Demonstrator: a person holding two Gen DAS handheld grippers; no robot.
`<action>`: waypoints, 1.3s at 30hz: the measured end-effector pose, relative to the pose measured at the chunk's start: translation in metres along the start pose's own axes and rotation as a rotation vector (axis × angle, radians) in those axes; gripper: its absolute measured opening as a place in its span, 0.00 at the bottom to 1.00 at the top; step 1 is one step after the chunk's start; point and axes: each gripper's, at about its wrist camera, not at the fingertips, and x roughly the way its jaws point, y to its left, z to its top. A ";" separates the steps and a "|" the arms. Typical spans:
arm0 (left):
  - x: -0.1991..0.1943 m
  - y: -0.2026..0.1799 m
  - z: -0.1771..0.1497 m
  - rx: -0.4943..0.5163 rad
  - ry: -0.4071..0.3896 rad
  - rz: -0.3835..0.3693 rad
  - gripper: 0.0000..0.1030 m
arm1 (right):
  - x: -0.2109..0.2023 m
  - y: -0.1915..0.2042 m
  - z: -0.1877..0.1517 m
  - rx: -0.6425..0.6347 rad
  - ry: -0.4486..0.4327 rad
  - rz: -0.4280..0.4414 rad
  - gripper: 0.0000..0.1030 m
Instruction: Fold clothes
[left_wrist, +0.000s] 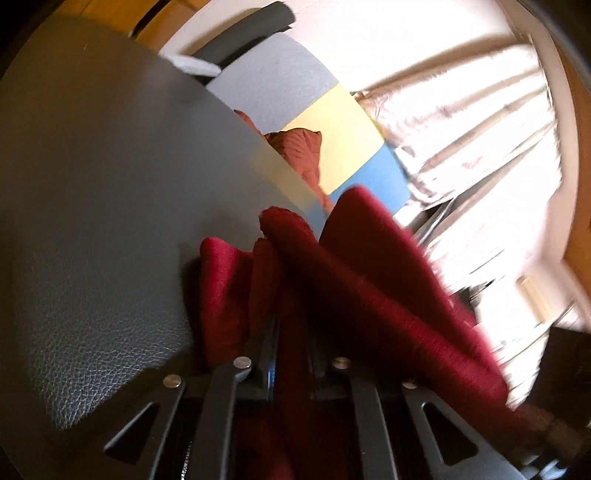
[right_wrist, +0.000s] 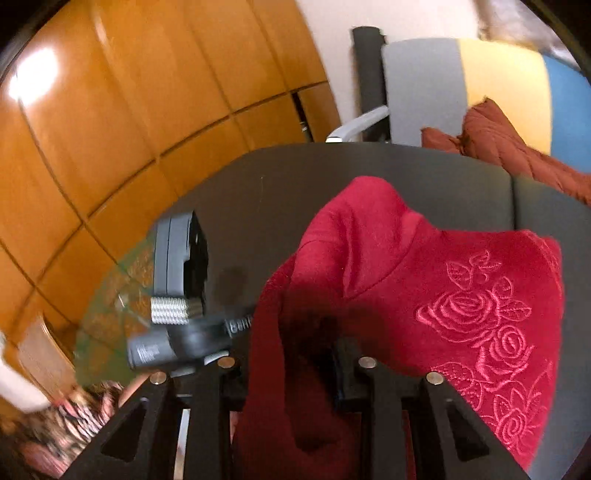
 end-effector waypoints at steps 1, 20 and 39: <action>-0.001 0.003 0.002 -0.029 0.012 -0.020 0.10 | -0.003 0.000 -0.004 -0.003 -0.002 0.019 0.40; -0.018 -0.001 0.003 -0.373 0.161 -0.262 0.62 | -0.059 -0.016 -0.066 0.021 -0.148 -0.126 0.48; -0.011 -0.062 -0.001 -0.104 0.160 -0.006 0.21 | -0.104 -0.011 -0.111 0.034 -0.186 -0.027 0.61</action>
